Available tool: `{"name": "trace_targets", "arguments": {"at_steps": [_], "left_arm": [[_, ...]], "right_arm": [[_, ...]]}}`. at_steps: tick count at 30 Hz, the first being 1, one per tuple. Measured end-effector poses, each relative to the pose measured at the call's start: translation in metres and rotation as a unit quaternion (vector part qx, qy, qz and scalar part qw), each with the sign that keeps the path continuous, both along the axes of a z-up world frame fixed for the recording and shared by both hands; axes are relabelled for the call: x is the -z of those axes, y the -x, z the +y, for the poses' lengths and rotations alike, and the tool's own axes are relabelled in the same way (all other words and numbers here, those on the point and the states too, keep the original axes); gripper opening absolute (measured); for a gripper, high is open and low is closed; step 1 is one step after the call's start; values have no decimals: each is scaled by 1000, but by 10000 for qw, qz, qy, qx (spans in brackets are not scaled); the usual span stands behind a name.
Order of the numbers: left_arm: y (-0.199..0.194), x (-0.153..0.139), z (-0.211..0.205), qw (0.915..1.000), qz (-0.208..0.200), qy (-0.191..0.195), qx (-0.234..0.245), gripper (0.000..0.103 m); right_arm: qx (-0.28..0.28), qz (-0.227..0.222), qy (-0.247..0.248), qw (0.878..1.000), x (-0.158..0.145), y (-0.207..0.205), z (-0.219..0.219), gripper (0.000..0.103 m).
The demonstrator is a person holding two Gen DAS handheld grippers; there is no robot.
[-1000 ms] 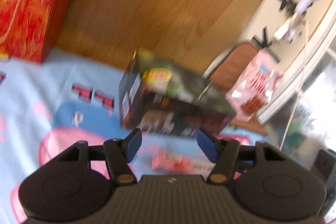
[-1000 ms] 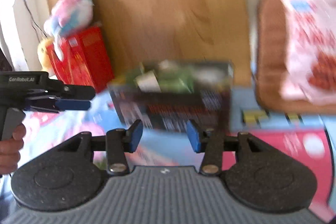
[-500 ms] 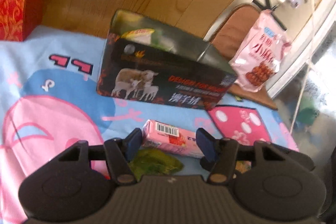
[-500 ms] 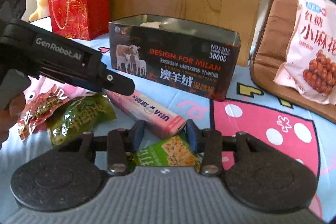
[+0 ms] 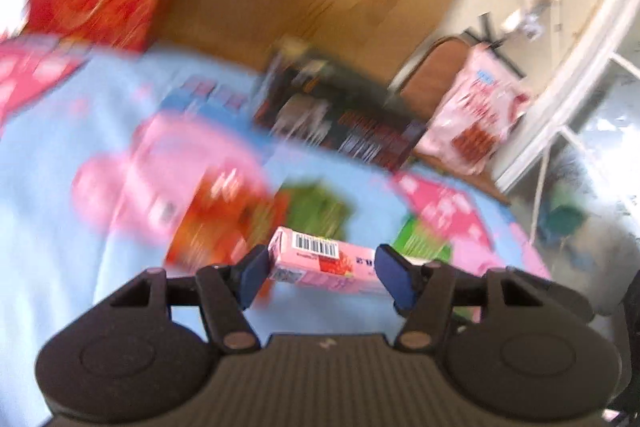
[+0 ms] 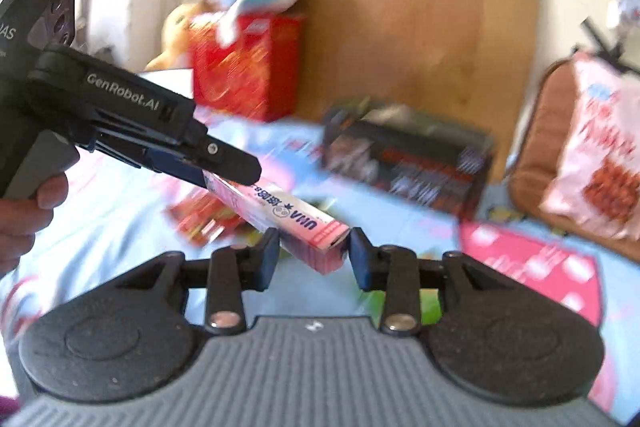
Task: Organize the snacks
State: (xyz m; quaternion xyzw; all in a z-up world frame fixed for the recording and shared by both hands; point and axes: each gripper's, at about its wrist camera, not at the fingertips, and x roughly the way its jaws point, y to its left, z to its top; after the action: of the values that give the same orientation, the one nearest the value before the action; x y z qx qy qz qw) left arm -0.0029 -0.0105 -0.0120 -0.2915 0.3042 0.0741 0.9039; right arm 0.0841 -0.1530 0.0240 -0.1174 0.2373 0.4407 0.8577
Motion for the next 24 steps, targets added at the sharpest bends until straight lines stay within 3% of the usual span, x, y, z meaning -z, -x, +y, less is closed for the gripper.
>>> {"name": "trace_targets", "arguments": {"at_steps": [2, 8, 12, 15, 24], "left_arm": [[9, 12, 1, 9997, 163, 141, -115, 59], [18, 10, 1, 9998, 18, 163, -139, 61], [23, 3, -3, 9992, -89, -269, -278, 73], [17, 4, -10, 9975, 59, -635, -291, 73], [14, 13, -17, 9945, 340, -923, -360, 73]], "right_arm": [[-192, 124, 85, 9997, 9, 9, 5, 41], [-226, 368, 268, 9987, 20, 17, 15, 47], [-55, 517, 154, 9985, 21, 16, 6, 49], [63, 608, 4, 9981, 23, 25, -2, 49], [20, 639, -197, 9978, 29, 23, -3, 53]]}}
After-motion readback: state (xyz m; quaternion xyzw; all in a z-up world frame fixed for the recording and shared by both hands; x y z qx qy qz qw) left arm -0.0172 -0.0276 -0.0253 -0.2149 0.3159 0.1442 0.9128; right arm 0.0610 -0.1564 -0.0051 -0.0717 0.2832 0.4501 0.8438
